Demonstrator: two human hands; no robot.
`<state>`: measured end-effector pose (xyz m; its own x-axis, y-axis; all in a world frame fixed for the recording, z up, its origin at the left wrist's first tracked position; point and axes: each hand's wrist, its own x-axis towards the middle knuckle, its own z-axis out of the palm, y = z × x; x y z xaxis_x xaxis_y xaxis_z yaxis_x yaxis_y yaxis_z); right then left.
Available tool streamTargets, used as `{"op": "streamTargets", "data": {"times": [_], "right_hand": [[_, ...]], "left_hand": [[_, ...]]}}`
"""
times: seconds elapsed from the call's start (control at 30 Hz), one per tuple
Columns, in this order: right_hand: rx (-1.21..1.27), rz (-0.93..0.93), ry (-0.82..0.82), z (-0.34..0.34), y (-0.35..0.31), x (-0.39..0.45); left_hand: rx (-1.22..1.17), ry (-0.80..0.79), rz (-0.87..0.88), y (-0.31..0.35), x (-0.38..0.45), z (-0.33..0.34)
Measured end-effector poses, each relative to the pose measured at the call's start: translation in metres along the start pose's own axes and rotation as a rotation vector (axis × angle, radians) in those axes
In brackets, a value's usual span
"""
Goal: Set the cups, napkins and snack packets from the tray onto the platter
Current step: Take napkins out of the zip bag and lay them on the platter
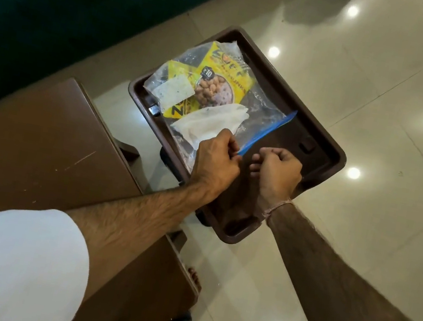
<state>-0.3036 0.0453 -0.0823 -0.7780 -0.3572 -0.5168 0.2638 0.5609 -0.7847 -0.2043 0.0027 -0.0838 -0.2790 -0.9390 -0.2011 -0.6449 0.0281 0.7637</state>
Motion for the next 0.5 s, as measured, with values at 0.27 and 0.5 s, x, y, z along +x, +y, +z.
{"op": "streamTargets", "data": {"times": [0.27, 0.5], "right_hand": [[0.189, -0.072, -0.074, 0.009, -0.023, -0.017], [-0.035, 0.047, -0.313, 0.012, -0.027, -0.015]], "left_hand": [[-0.263, 0.051, -0.213, 0.015, 0.006, -0.014], [-0.347, 0.124, -0.031, 0.035, -0.002, -0.034]]}}
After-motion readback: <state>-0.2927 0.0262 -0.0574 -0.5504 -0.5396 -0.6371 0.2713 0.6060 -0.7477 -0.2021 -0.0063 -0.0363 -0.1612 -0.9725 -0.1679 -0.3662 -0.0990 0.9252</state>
